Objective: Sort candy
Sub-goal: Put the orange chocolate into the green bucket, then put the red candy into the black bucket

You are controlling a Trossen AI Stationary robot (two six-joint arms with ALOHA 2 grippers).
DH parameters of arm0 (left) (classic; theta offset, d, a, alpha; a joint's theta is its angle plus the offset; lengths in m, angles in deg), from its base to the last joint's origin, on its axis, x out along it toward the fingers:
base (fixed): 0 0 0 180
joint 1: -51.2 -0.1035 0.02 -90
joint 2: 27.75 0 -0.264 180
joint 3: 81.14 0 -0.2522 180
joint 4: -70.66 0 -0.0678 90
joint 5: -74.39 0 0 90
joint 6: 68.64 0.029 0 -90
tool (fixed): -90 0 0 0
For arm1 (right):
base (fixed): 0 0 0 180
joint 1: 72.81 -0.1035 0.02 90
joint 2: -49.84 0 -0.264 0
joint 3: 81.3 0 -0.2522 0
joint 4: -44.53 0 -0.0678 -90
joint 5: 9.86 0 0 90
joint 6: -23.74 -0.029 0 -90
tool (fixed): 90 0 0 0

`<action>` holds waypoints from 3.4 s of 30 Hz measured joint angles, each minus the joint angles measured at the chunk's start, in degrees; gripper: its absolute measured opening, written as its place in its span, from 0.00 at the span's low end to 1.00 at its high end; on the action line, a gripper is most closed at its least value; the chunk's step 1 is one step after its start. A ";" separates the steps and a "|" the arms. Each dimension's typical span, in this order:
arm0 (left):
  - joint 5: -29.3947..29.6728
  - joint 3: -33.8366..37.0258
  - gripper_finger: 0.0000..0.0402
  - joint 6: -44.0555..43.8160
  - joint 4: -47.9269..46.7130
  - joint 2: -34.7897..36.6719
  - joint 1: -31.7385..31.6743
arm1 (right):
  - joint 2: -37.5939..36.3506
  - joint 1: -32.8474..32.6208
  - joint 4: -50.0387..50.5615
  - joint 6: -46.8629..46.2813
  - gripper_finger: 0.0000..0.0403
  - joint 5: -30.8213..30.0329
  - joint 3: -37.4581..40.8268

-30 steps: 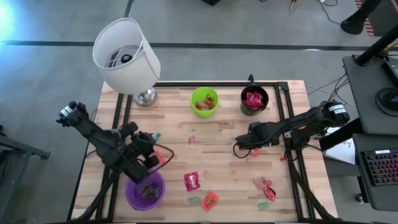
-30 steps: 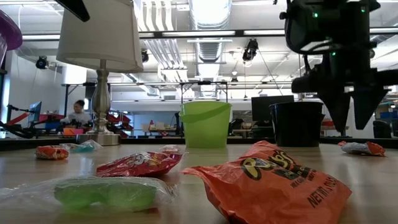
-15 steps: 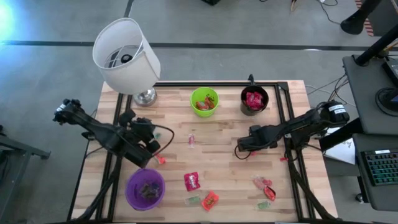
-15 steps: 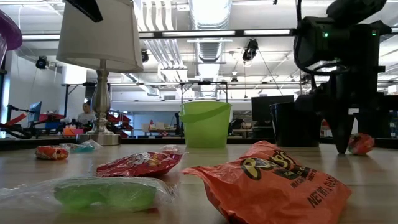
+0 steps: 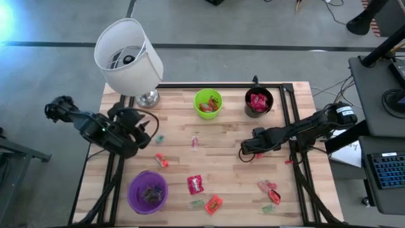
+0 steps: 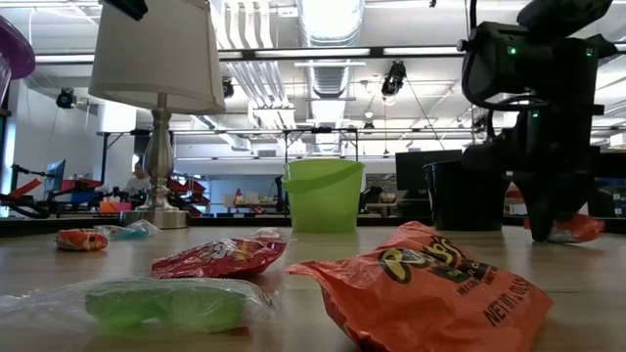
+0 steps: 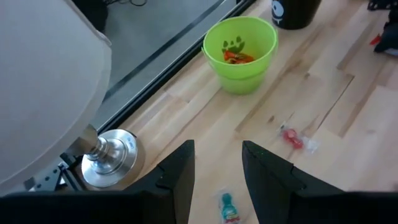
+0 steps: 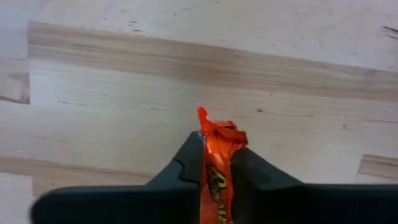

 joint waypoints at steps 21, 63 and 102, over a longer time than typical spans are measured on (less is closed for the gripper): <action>-0.94 0.00 0.29 -2.87 0.00 4.16 -0.06 | 0.07 6.93 0.16 19.24 0.04 -1.04 -11.20; -6.58 0.00 0.29 -9.47 0.15 1.93 -0.06 | 23.65 33.03 -7.91 80.96 0.17 11.29 -52.70; -16.77 0.00 0.47 3.51 8.72 -8.46 -0.06 | 1.71 19.62 1.41 67.61 0.39 -0.33 -53.01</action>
